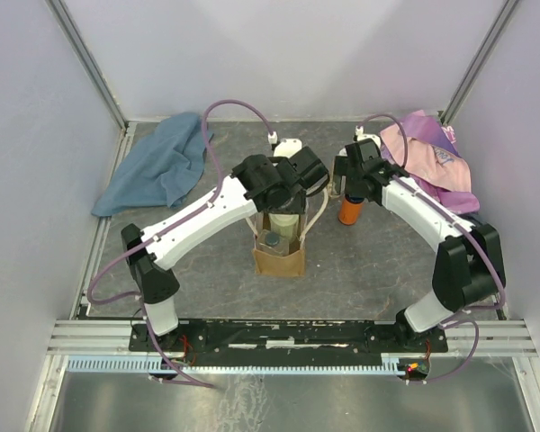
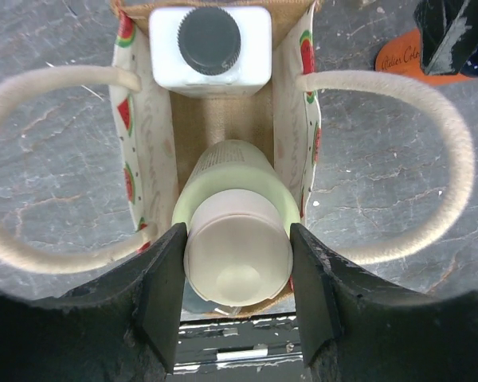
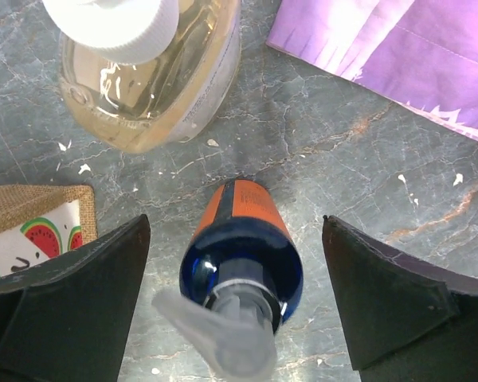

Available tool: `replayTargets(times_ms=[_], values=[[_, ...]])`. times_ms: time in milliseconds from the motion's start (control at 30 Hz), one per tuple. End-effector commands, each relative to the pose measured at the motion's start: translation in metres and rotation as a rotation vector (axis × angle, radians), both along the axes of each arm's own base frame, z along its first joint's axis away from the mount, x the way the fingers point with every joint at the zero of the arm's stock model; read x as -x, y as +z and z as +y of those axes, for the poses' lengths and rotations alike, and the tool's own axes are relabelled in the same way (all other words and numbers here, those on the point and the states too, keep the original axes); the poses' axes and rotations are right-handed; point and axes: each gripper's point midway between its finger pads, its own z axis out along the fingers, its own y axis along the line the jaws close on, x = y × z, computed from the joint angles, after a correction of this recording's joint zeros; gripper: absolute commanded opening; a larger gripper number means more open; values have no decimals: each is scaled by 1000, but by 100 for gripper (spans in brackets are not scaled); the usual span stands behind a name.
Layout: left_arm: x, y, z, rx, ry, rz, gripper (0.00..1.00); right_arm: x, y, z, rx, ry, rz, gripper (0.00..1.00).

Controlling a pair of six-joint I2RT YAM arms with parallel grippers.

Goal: Take the personal care products out of the canvas bag

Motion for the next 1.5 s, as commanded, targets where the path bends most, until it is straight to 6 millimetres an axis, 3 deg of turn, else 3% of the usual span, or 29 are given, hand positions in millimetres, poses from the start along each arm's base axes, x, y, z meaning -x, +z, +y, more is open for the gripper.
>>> replayTargets(times_ms=[0,133,300,400,600,867,1000,1100,1200,1333,1467], values=[[-8,57,11,10,-5,-115,3,2,53,1,-60,7,-141,97],[-14,92,25,-2,23,-182,3,20,94,15,-170,86,-210,95],[-12,121,35,76,34,-219,3,48,142,45,-355,238,-288,90],[-13,134,46,105,50,-241,3,61,153,58,-432,292,-288,89],[-14,156,65,183,77,-267,3,75,140,91,-496,436,-210,81],[-7,203,85,328,69,-359,3,81,111,109,-452,510,-117,43],[4,229,93,417,53,-403,3,78,104,104,-413,492,-106,33],[10,250,111,461,84,-469,3,77,98,104,-405,490,-91,31],[13,257,142,427,171,-534,3,76,95,104,-407,487,-84,31],[18,257,171,374,245,-572,3,76,95,104,-405,487,-82,31],[19,247,180,326,264,-557,3,76,94,104,-402,484,-81,31]])
